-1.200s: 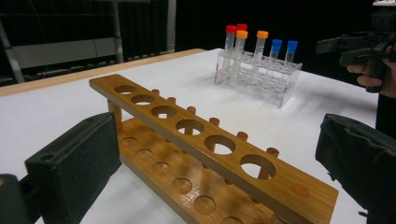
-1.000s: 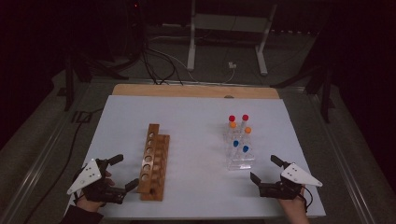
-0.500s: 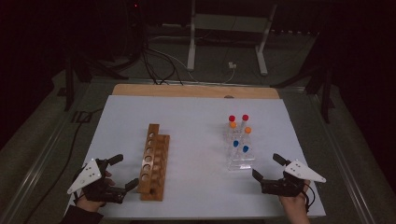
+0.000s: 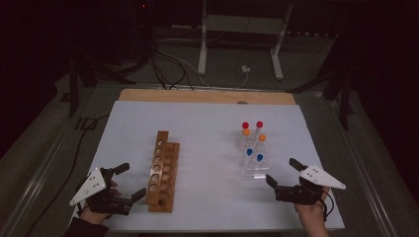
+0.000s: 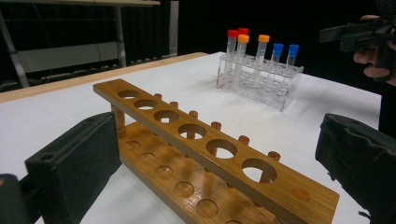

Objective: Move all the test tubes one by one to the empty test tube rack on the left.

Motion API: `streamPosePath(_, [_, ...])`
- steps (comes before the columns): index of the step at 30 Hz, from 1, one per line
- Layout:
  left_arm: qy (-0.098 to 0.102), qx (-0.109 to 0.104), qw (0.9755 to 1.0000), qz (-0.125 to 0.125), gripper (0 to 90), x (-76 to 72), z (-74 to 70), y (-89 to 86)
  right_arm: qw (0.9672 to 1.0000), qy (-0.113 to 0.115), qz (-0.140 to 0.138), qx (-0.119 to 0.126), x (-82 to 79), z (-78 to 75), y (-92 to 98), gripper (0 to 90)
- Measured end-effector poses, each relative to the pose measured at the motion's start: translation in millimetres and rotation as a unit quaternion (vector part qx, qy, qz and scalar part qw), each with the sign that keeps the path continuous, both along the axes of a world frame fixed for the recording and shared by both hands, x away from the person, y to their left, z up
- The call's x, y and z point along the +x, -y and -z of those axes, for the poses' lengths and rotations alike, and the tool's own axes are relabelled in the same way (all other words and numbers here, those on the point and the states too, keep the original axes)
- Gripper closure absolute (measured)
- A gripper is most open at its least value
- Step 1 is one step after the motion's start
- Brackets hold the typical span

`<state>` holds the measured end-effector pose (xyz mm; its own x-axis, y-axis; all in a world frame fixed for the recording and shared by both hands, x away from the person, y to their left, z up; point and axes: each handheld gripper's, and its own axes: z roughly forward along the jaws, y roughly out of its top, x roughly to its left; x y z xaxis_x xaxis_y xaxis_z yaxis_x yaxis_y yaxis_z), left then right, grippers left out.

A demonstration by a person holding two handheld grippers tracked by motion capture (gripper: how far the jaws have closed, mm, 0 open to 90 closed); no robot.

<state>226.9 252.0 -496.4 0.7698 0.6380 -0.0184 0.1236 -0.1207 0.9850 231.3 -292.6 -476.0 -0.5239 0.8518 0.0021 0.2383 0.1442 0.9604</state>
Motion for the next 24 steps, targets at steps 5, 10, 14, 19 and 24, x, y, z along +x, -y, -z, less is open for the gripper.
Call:
streamPosePath(5, [0.000,0.000,1.0000,0.001,0.6,0.1,0.1,0.5,0.9999,0.003,0.010,0.001,2.4,-7.3,-2.0,0.0])
streamPosePath(10, [0.001,0.003,1.0000,0.001,0.6,-0.3,-0.1,1.1,0.9999,0.004,0.011,-0.004,4.6,-12.2,-7.5,0.0])
streamPosePath(14, [0.001,0.001,1.0000,0.002,0.6,-0.6,-0.2,0.8,0.9999,0.005,0.005,-0.012,7.5,-14.2,-14.4,0.0])
streamPosePath(19, [0.002,0.001,1.0000,0.003,0.6,-1.1,-0.5,0.8,1.0000,-0.001,-0.002,-0.005,12.9,-18.0,-21.7,0.0])
streamPosePath(24, [0.003,0.001,1.0000,0.003,0.6,-1.2,-0.7,0.9,0.9999,-0.014,-0.004,-0.004,19.5,-17.7,-25.9,0.0])
